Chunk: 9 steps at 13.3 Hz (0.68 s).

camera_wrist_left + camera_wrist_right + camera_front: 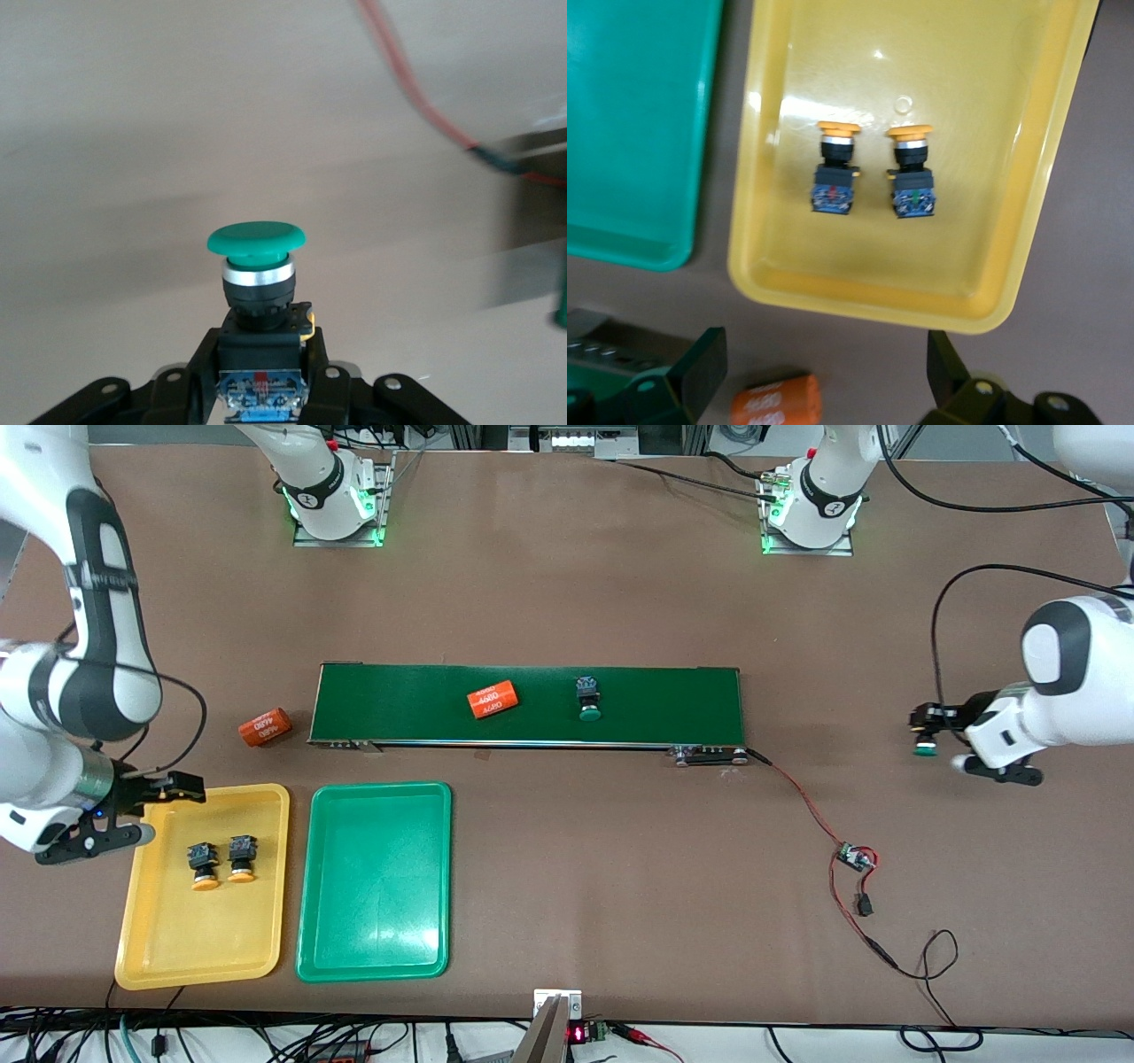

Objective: Sort buttons by color to trays
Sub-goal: 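Place the green button on the belt while the right gripper returns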

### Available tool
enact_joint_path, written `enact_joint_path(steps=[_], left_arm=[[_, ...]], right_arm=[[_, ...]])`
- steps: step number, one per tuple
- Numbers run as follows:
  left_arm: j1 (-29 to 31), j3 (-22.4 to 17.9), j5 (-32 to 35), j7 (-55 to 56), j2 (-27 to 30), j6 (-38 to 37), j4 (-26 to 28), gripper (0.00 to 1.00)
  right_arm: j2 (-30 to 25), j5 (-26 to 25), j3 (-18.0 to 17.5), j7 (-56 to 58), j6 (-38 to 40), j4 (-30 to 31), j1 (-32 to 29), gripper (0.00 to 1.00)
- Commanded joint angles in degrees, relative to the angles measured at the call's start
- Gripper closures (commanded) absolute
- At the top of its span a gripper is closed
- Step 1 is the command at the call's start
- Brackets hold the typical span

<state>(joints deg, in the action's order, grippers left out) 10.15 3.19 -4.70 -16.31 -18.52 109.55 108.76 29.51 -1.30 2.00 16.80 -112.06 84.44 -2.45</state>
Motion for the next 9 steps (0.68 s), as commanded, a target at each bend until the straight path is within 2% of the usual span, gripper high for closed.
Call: enact_joint_path(steps=[1,4,6,7,9], left_arm=[[-0.66,8.46,-0.75,12.48,1.12,-1.18,-0.21,0.74],[-3.11,17.78,-0.75,25.94,0.68,0.57,-0.21,0.74],[-3.38,23.41,-0.84,30.88,0.16,3.55,0.75,0.74],[-3.91,26.31,-0.84,34.12,-0.45,5.91,1.80,0.74],[-5.49,29.49,-0.75,41.50,-1.42,13.11,4.34,0.74]], right_arm=[[-5.94,0.51,0.02,-9.20,3.06,3.63,4.45,0.00],[-9.37,0.51,0.02,-18.26,6.58,3.63,9.99,0.00],[-12.00,0.51,0.02,-22.75,10.00,3.63,12.98,0.00],[-13.24,0.42,-0.07,-25.04,13.06,3.46,14.04,0.00],[-15.35,-0.37,0.02,-26.38,14.41,3.45,15.36,0.00]])
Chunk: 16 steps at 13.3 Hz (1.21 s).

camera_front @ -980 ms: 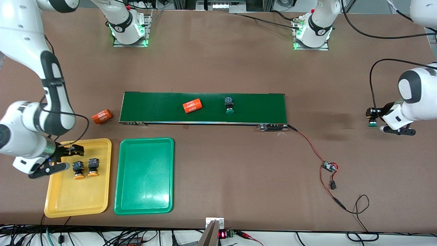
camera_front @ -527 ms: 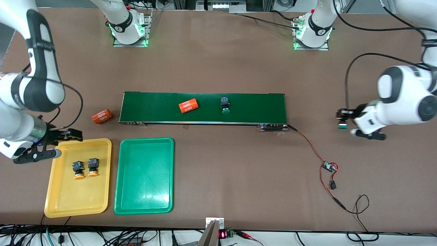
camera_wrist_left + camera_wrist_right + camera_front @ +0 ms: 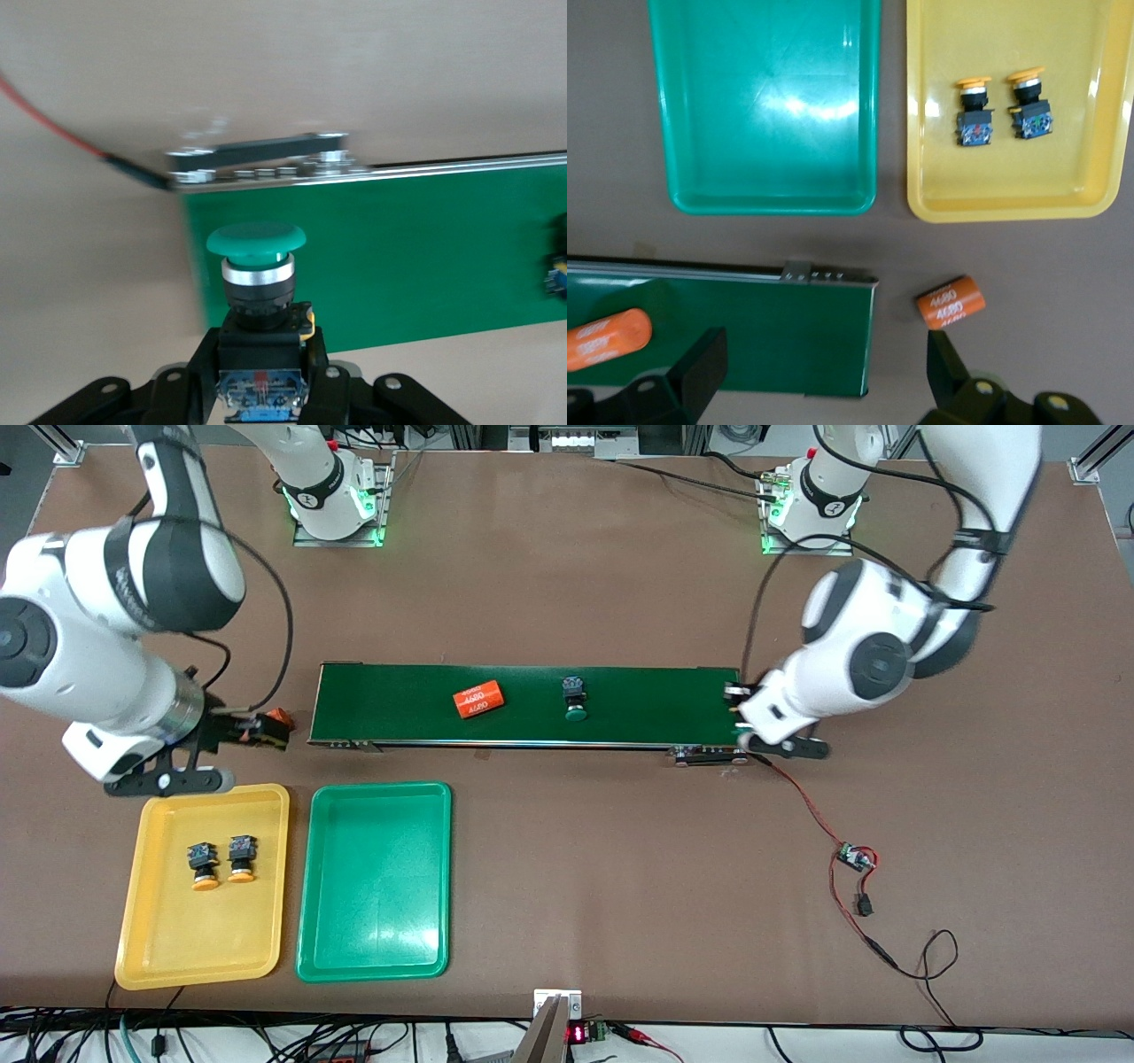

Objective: Sort buttons by color to trays
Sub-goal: 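Place the green button on the belt while the right gripper returns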

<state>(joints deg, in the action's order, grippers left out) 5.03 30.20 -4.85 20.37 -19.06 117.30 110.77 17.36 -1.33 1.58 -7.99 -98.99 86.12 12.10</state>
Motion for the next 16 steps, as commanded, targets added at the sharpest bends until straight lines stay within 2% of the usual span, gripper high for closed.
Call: enact_joint_path(steps=[1,5,6,7,8,11,12,14,16], left_arm=[[-0.89,3.45,-0.60,7.47,-1.50,9.05,3.91,0.74],[-3.35,3.90,-0.60,9.78,-3.78,20.22,8.83,0.73],[-3.97,3.81,-0.60,11.08,-4.14,21.55,9.11,0.68],[-4.32,3.90,-0.60,12.58,-4.14,21.57,9.11,0.53],[-4.41,3.90,-0.60,13.46,-3.97,21.48,9.11,0.01],[-4.15,3.99,-0.42,13.47,-1.43,19.64,8.49,0.00],[-3.54,3.99,-0.42,13.30,1.02,16.59,7.54,0.00],[-2.49,3.11,0.45,13.03,5.25,5.37,2.90,0.00],[-2.12,-0.56,3.85,12.68,6.49,-7.64,-3.43,0.00]], right_arm=[[-3.47,-0.34,0.45,-1.59,1.35,1.77,0.82,0.00],[-3.56,-0.25,0.62,-1.68,1.26,1.77,0.64,0.00],[-3.56,-0.25,0.71,-1.50,1.26,1.77,0.64,0.00],[-3.56,-0.25,0.71,-1.15,1.26,1.69,0.55,0.00],[-3.56,-0.25,0.80,-0.89,1.35,1.77,0.47,0.00],[-3.47,-0.25,0.80,-1.06,1.35,1.86,0.55,0.00],[-3.47,-0.25,0.80,-1.06,1.35,1.86,0.55,0.00],[-3.12,-0.25,0.80,-0.71,0.91,1.86,0.12,0.00],[-2.68,-0.16,0.80,-0.10,0.21,1.78,-0.06,0.00]])
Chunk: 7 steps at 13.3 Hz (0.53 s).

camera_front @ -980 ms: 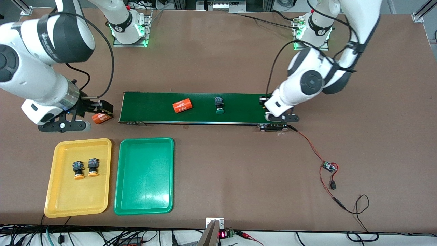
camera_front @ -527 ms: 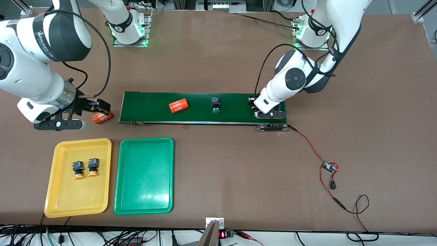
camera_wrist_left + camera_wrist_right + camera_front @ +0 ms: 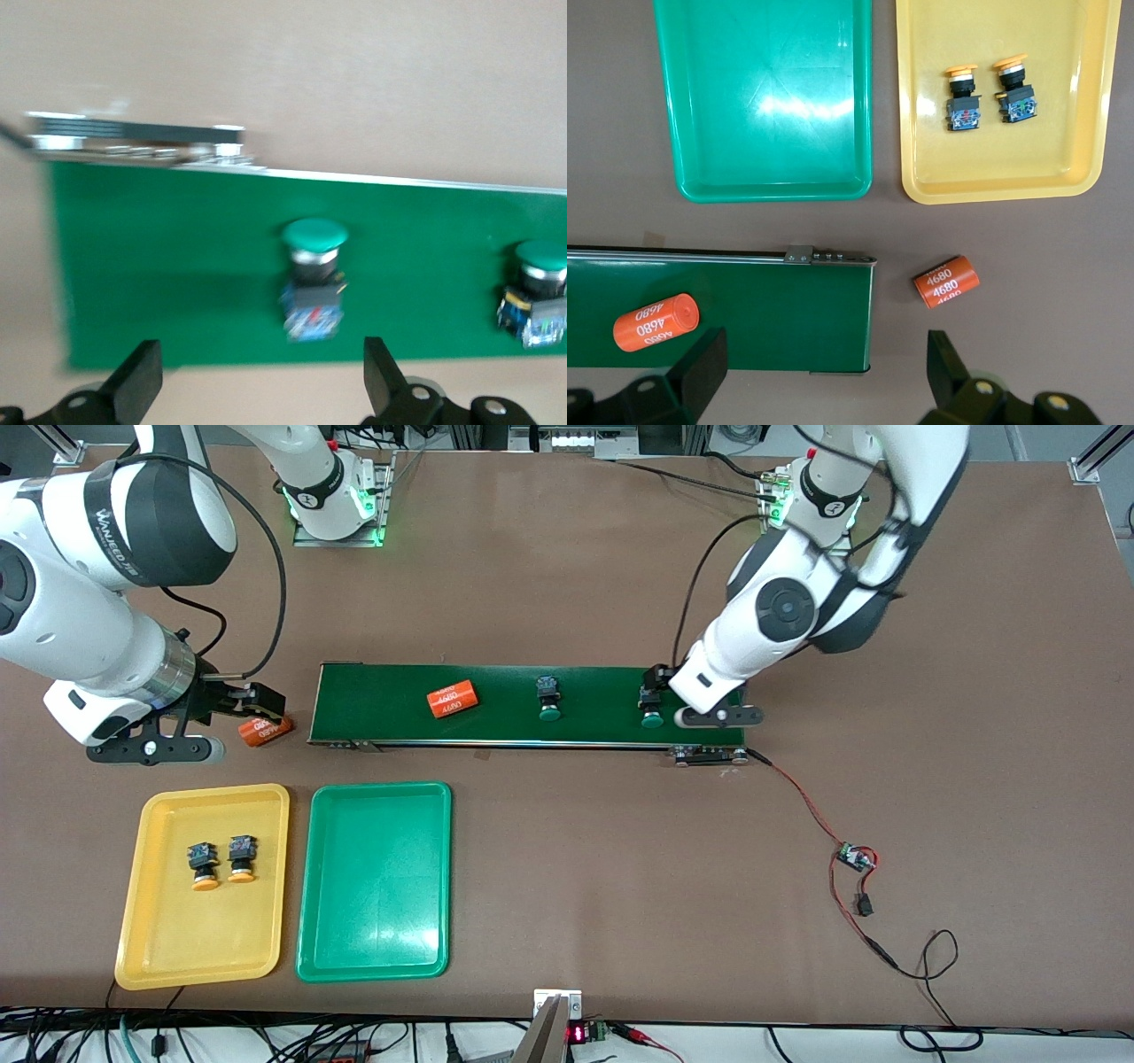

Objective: Sort buttons by color to trays
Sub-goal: 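Place the green button on the belt while the right gripper returns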

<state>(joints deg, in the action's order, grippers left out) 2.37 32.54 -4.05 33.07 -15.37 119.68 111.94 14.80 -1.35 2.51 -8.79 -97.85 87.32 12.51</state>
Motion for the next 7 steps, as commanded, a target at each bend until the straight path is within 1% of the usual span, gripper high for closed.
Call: enact_joint_path(steps=[1,2,3,4,6,7], left_arm=[[0.00,-4.14,7.00,-2.38,3.33,-15.48,-7.06,0.00],[-0.09,-5.63,9.30,-6.14,4.03,-19.10,-8.39,0.00],[-0.44,-8.52,9.76,-10.70,5.52,-20.96,-8.40,0.00],[-1.40,-12.12,9.76,-15.19,7.18,-21.68,-8.23,0.00],[-5.95,-21.16,9.15,-24.07,10.17,-23.18,-8.23,0.00],[-6.93,-24.25,8.71,-26.11,12.02,-23.27,-8.05,0.00]], right_arm=[[0.14,-0.15,-0.14,0.71,-1.28,0.48,-0.47,0.00],[0.67,-0.15,-0.14,0.71,-1.90,0.39,-0.47,0.00],[1.02,0.46,-0.14,0.62,-2.25,0.30,-0.47,0.00],[1.72,0.47,-0.14,0.62,-2.43,0.22,-0.38,0.00],[2.16,0.64,-0.22,-0.25,-2.43,0.30,0.41,0.00],[2.51,0.82,-0.57,-0.69,-2.78,0.91,0.76,0.00]])
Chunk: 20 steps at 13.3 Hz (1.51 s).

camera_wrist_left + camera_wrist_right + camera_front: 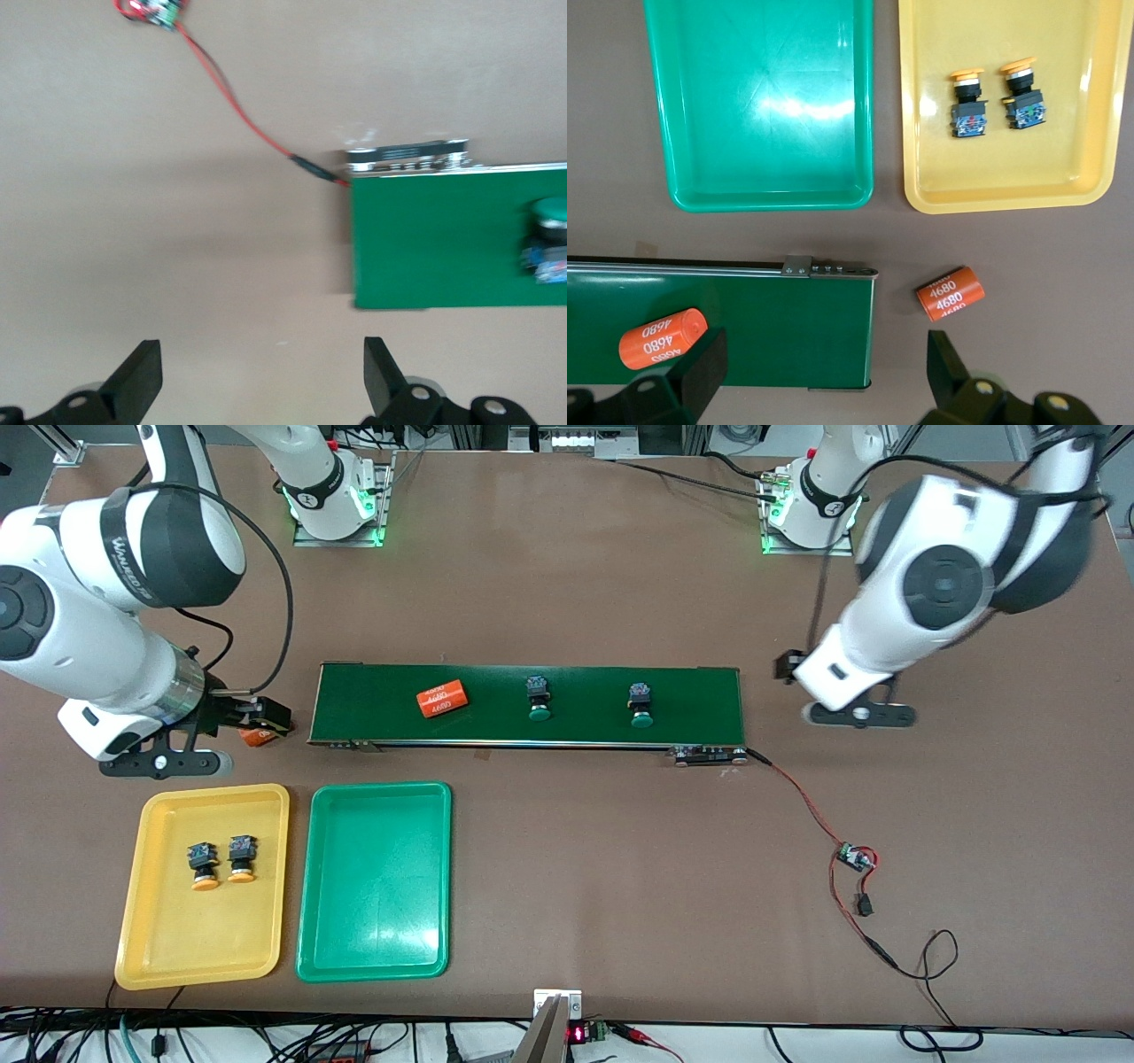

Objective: Sort buttons by color to trays
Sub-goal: 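Place the green button on the belt while the right gripper returns, then move the left gripper away while the right gripper reaches a green button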

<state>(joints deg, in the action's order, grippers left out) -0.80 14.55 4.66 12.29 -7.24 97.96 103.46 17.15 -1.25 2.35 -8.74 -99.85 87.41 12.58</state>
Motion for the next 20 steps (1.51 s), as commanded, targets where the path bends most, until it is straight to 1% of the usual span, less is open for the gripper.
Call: enact_joint_path(steps=[1,3,4,5,6,7,8,9,10,11,12,14,16,18,20], left_arm=[[-3.77,-7.85,-0.70,-5.60,5.73,-1.55,0.42,0.00],[-3.42,-10.92,-3.94,-5.61,8.90,-1.99,-0.19,0.00],[-3.07,-12.94,-7.44,-5.35,9.61,-1.99,-1.24,0.00],[-2.63,-15.83,-12.26,-5.17,9.62,-2.16,-2.90,0.00],[-2.20,-17.95,-14.13,-5.60,9.53,-3.30,-4.31,0.00],[-2.19,-18.32,-12.59,-5.69,9.44,-6.96,-5.89,0.00],[-2.19,-18.06,-8.05,-5.78,9.27,-9.78,-7.30,0.00],[-2.89,-17.71,-4.61,-5.87,9.27,-10.33,-7.49,0.00],[-2.63,-17.71,-3.44,-7.35,9.44,-11.12,-7.92,0.00],[-2.20,-17.71,-3.26,-10.93,9.44,-12.35,-9.14,0.00],[-1.93,-17.97,-3.25,-15.23,9.09,-12.45,-9.68,0.00],[1.57,-17.54,-3.69,-17.29,7.78,-12.45,-10.91,0.00],[1.94,-17.10,-3.08,-16.77,5.94,-12.18,-13.01,0.00],[2.11,-16.31,-1.94,-16.42,2.78,-11.92,-16.87,0.00],[2.03,-16.30,-2.20,-16.42,2.94,-10.78,-16.81,0.00]], right_arm=[[-0.01,0.72,-0.50,-0.93,-0.87,1.71,1.47,0.00],[-0.62,1.95,-0.59,-4.07,-1.48,5.56,3.66,0.00],[-0.89,2.39,-0.68,-6.10,-2.88,7.24,4.81,0.00],[-1.58,3.18,-1.81,-7.42,-4.64,9.17,5.60,0.00],[-2.64,3.88,-4.00,-9.35,-7.00,11.88,5.70,0.00],[-3.34,3.89,-6.37,-12.07,-9.55,14.52,5.87,0.00],[-3.96,3.89,-9.00,-15.14,-12.27,16.90,5.96,0.00],[-4.40,3.89,-11.38,-17.35,-15.17,19.18,5.96,0.00],[-4.67,3.80,-13.14,-17.72,-17.46,21.12,6.05,0.00],[-4.67,3.63,-14.12,-17.20,-18.53,22.10,6.14,0.00],[-4.49,3.71,-14.65,-17.45,-18.72,22.28,6.92,0.00],[-3.36,3.54,-14.74,-19.20,-18.89,22.28,9.55,0.00],[-1.95,3.45,-14.74,-20.44,-21.08,22.28,11.58,0.00],[-0.89,2.66,-14.74,-19.48,-22.58,22.28,12.29,0.00],[0.51,1.43,-14.74,-18.34,-23.98,22.28,13.07,0.00]])
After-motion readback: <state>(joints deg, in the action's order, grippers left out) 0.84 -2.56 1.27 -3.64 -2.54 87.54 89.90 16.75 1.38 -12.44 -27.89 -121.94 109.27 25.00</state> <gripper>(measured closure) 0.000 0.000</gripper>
